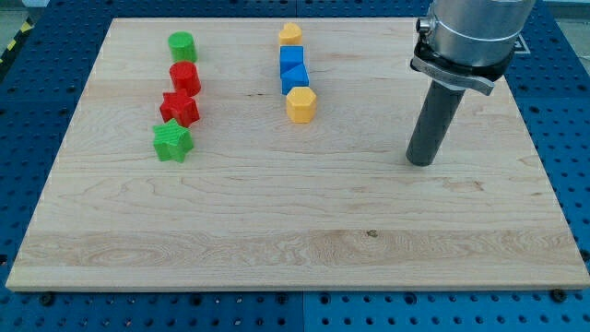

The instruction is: Move your arm towards the center

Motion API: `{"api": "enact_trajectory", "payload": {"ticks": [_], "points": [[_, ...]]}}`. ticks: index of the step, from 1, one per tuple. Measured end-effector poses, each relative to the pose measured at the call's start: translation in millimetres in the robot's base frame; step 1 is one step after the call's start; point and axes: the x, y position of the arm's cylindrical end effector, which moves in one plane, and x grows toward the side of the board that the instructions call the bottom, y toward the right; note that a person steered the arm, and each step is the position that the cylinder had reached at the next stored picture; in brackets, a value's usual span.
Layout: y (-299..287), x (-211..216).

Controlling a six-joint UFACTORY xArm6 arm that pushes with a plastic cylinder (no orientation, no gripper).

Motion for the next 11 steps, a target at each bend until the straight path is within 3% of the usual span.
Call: {"api": "enact_trajectory", "payload": {"ticks": [3, 4, 6, 11], "points": [[0, 0], [-18, 3], [-121, -10], [-155, -35]]}}
